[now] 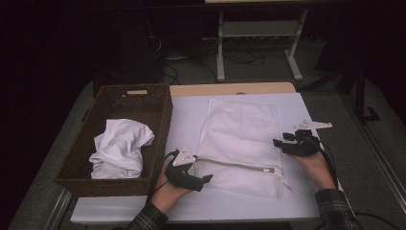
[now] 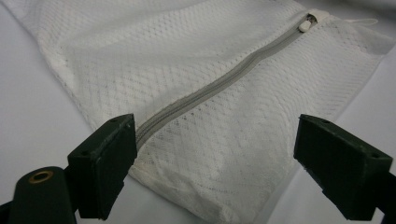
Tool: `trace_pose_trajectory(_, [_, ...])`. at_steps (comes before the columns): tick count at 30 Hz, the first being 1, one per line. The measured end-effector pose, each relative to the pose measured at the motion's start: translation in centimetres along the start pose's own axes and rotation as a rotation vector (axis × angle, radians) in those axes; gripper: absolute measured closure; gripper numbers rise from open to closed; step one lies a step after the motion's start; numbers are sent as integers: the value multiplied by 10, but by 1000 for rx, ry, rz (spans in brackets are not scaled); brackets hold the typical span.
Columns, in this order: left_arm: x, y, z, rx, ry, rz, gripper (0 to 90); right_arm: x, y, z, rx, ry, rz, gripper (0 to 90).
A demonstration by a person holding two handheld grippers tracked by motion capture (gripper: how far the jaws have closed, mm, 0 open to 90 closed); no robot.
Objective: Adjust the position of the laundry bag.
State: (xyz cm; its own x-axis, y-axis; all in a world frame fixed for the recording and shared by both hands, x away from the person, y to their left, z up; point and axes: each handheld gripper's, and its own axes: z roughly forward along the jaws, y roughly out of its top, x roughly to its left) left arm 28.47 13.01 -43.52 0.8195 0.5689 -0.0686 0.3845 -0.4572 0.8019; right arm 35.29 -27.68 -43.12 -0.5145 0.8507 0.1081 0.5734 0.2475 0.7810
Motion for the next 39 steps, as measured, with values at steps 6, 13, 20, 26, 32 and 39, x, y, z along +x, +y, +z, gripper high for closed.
trace_pose_trajectory(6, [0, 0, 1, 0, -4, -6, 129, -10, -6, 9, 44, -17, 29, 568])
trace_pose_trajectory(13, [1, 0, 1, 0, -8, -10, 129, -12, -12, 16, 83, -16, 33, 644])
trace_pose_trajectory(20, [1, -1, 1, 1, -8, -10, 129, -8, -13, 21, 104, -31, 5, 704])
trace_pose_trajectory(26, [2, -2, 3, 9, -5, -7, 131, -3, -13, 22, 107, -42, -42, 871])
trace_pose_trajectory(32, [0, -4, 3, 14, -2, -4, 132, -5, -10, 22, 118, -34, -49, 887])
trace_pose_trajectory(39, [-1, -5, 2, 10, 6, -6, 132, -9, -5, 23, 109, -49, -36, 887])
